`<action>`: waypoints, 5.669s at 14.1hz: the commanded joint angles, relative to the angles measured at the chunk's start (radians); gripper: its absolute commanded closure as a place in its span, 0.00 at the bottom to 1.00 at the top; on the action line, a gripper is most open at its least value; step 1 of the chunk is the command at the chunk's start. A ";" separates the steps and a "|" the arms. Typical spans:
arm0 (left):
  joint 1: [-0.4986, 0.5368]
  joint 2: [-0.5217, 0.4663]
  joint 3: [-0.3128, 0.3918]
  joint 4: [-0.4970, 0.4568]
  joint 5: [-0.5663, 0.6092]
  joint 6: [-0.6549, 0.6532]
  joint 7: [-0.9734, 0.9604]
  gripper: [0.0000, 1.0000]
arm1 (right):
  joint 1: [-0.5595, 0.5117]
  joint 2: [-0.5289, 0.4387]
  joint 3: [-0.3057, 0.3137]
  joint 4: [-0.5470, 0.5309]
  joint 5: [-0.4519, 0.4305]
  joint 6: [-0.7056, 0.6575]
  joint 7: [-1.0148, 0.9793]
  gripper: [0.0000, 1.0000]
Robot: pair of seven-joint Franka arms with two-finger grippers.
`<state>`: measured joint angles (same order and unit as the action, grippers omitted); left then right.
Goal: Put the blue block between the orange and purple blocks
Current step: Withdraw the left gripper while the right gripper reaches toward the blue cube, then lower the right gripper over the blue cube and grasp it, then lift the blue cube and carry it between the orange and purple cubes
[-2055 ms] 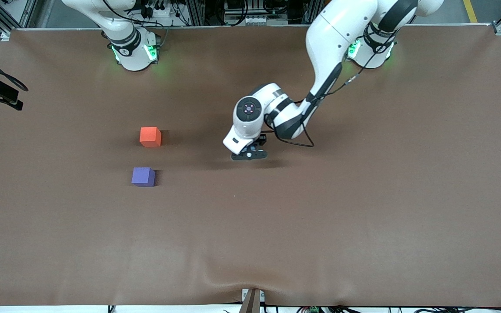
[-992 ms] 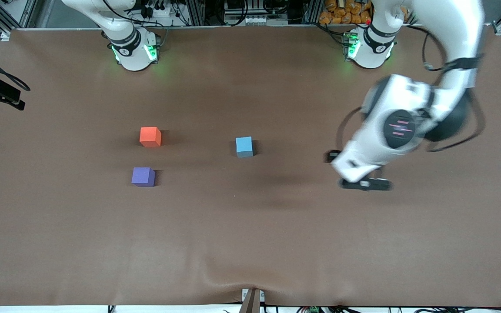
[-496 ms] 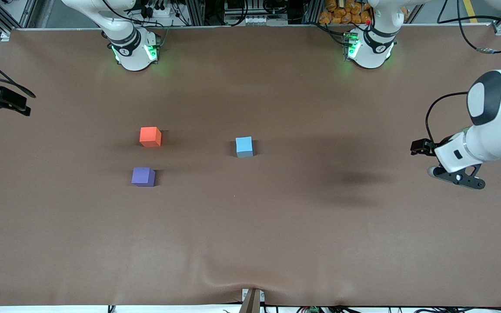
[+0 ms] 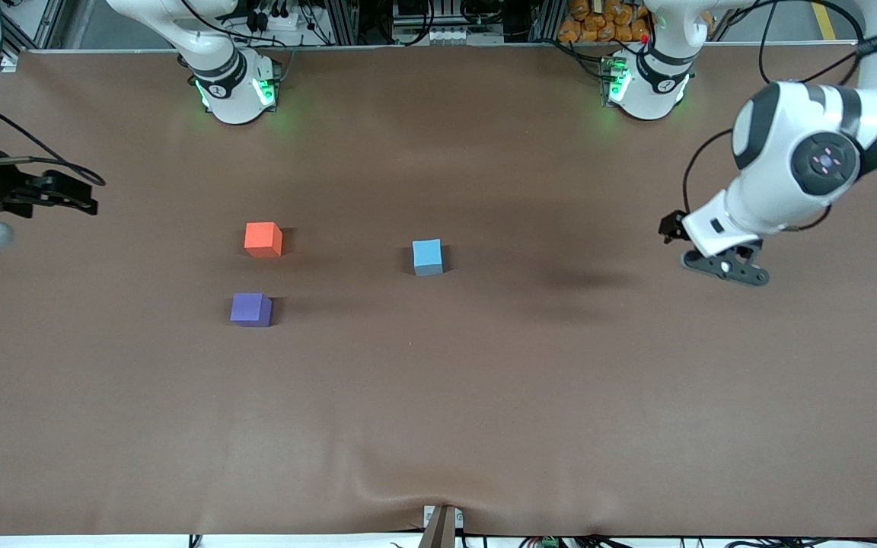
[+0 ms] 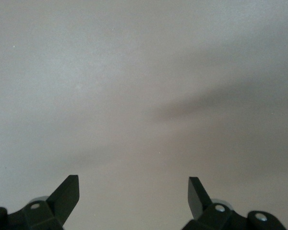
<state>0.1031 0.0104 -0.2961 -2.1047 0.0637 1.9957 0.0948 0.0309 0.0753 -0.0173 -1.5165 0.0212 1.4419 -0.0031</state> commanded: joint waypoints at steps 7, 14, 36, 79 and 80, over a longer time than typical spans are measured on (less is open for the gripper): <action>0.047 -0.069 0.011 0.306 0.008 -0.224 0.005 0.00 | 0.154 0.020 -0.001 0.007 0.083 -0.005 0.331 0.00; -0.099 -0.073 0.191 0.477 0.001 -0.457 0.002 0.00 | 0.331 0.110 -0.001 0.002 0.167 0.127 0.543 0.00; -0.203 -0.078 0.265 0.491 -0.088 -0.529 -0.208 0.00 | 0.688 0.506 -0.003 -0.002 0.174 0.572 0.732 0.00; -0.169 -0.089 0.178 0.493 -0.041 -0.459 -0.081 0.00 | 0.422 0.340 -0.026 -0.077 0.004 0.383 0.555 1.00; -0.168 -0.090 0.178 0.493 -0.041 -0.462 -0.081 0.00 | 0.399 0.334 -0.026 -0.100 -0.003 0.384 0.539 1.00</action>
<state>-0.0681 -0.0733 -0.1140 -1.6132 0.0077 1.5351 0.0137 0.4832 0.4273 -0.0568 -1.5651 0.0425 1.8148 0.5578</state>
